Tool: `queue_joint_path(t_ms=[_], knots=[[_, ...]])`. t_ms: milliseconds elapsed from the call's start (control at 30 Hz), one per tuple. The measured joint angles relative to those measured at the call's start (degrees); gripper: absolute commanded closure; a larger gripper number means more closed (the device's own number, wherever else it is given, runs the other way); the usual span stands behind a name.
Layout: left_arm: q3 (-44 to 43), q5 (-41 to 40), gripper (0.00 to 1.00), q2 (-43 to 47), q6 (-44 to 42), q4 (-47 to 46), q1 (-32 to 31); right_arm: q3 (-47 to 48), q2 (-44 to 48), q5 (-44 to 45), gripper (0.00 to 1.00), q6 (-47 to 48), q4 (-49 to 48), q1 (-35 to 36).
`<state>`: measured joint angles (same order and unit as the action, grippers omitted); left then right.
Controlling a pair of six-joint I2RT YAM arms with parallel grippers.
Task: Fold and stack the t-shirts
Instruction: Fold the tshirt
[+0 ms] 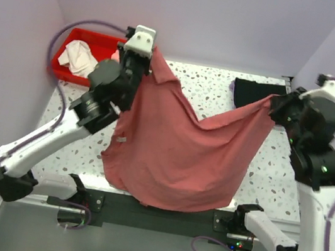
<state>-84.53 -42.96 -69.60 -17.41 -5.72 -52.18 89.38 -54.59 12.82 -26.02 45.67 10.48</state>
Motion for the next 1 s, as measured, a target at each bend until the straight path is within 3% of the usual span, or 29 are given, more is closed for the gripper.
queue_joint_path(t_ms=[67,133,300,567,800,1000], knots=[[3.8,2.86,1.0,-4.46,4.55,1.31,9.25,-3.78,-2.95,1.11,1.0,0.04,-1.38,0.0],[7.06,4.44,1.0,-8.15,7.48,1.77,13.99,-7.56,-7.85,2.43,1.0,0.15,-3.45,-0.07],[8.13,11.3,1.0,-19.43,14.1,2.25,19.93,-11.96,-20.48,2.69,1.0,0.13,-7.76,-1.81],[5.42,18.4,1.0,-34.86,20.63,2.67,27.52,-11.1,-37.73,-0.83,1.0,0.17,-13.73,-8.28],[6.12,23.28,1.0,-34.67,21.35,0.76,29.18,-8.81,-43.08,-2.67,1.0,0.7,-15.17,-9.31],[14.88,26.88,1.0,-27.17,22.91,0.04,29.18,-8.81,-43.06,-3.43,1.0,1.53,-15.15,-9.9]])
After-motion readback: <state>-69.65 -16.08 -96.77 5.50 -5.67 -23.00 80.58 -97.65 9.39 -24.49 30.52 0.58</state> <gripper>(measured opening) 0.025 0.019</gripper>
